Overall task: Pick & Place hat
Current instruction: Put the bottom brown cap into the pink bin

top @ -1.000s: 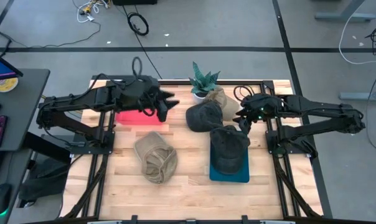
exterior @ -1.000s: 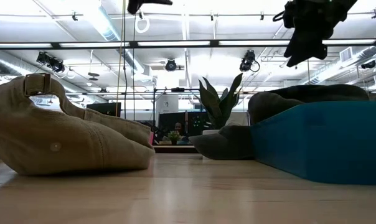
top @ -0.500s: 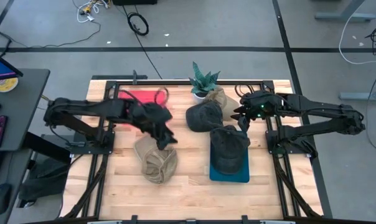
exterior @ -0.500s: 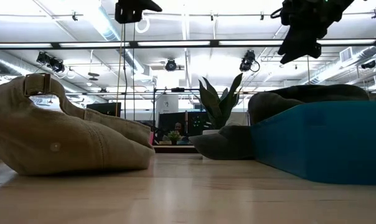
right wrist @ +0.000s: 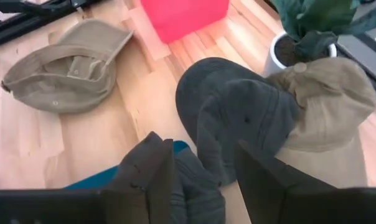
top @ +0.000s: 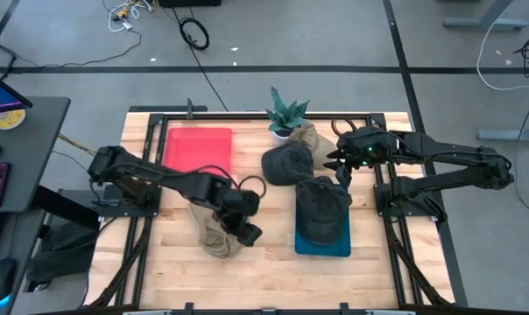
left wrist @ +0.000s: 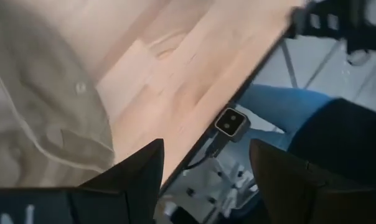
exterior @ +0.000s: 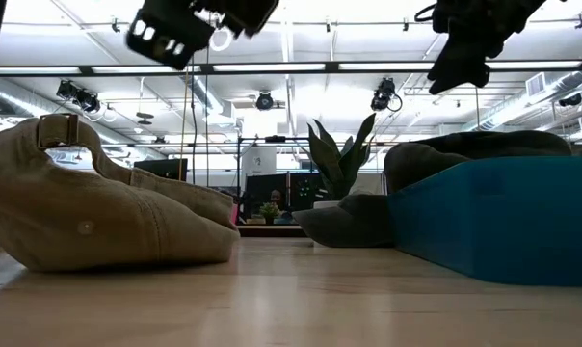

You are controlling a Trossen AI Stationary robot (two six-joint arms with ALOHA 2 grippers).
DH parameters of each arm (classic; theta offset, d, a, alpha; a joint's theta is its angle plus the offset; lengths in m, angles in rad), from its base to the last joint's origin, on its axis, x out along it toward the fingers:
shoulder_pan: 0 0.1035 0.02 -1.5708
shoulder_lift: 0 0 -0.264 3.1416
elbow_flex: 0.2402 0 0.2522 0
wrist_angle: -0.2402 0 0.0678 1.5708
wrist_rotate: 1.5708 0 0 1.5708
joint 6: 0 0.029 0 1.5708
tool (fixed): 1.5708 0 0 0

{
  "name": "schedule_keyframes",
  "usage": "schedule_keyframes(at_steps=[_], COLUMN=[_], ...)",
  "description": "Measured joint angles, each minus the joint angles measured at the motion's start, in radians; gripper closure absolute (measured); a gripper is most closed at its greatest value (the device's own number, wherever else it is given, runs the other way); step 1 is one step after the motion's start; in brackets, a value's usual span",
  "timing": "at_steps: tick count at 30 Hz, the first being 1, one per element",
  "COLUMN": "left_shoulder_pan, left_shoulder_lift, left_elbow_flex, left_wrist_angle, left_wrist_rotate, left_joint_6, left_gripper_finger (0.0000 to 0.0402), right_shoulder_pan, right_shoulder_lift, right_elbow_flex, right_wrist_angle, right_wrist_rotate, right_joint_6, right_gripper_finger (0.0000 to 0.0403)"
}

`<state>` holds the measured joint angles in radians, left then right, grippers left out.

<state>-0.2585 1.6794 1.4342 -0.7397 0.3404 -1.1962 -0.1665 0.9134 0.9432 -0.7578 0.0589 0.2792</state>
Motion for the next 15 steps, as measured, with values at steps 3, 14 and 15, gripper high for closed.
schedule_keyframes(at_steps=[3,14,15], left_shoulder_pan=[-0.019,-0.091,-0.097], left_shoulder_lift=[0.024,0.029,0.029], left_elbow_flex=[0.000,0.000,0.000], left_wrist_angle=[-0.014,-0.176,-0.188], left_wrist_rotate=[-0.009,-0.087,-0.095], left_joint_6=[-0.097,-0.165,-0.175], left_gripper_finger=[0.0163,0.0163,0.0163], right_shoulder_pan=[0.000,0.000,0.000], right_shoulder_lift=[0.000,0.000,0.000], right_elbow_flex=[0.000,-0.001,-0.001], right_wrist_angle=[0.007,0.011,0.011], right_wrist_rotate=[-0.024,-0.060,-0.060], right_joint_6=[-0.041,-0.108,-0.113], right_gripper_finger=[0.0233,0.0233,0.0233])
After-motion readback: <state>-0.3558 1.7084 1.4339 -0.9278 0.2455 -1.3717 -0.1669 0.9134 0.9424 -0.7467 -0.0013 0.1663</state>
